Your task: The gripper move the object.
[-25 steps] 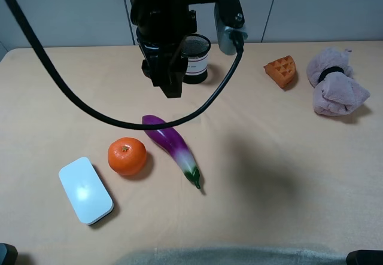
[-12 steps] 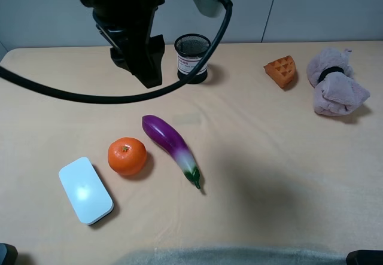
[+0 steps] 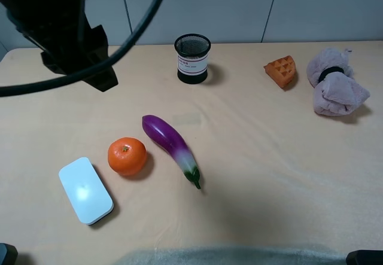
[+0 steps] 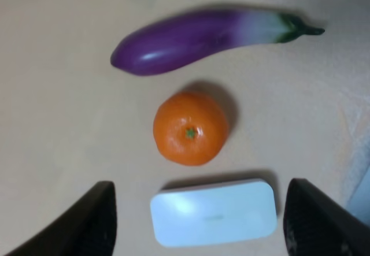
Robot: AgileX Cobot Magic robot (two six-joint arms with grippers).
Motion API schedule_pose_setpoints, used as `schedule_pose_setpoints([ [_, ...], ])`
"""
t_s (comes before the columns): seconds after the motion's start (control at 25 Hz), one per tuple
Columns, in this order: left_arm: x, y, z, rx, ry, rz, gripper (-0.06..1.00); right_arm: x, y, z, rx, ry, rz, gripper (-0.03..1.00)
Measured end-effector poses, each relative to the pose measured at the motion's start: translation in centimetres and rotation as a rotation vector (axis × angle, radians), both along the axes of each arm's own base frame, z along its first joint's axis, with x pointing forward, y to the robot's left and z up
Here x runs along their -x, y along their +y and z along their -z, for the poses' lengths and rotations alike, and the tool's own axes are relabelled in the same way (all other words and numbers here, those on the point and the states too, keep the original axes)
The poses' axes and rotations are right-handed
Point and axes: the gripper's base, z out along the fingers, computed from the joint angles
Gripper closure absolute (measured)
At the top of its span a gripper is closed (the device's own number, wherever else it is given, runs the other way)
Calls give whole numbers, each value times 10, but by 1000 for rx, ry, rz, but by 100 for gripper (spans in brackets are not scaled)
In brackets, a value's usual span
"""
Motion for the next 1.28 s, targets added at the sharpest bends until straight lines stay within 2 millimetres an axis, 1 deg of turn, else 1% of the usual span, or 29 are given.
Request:
schedule_pose_setpoints([
  [0.32,35,40,-15,57,-68,-60,33,0,0,0,0,0,0,28],
  [0.56,59,71,-31,102,-173,-73,33,0,0,0,0,0,0,28],
  [0.68,70,86,-31,132,-198,-131,33,0,0,0,0,0,0,28],
  [0.96,94,127,-15,200,-203,-333,33,0,0,0,0,0,0,28],
  [1.16,110,156,4,222,-217,-509,33,0,0,0,0,0,0,28],
  [1.28,125,171,15,239,-257,-601,33,0,0,0,0,0,0,28],
])
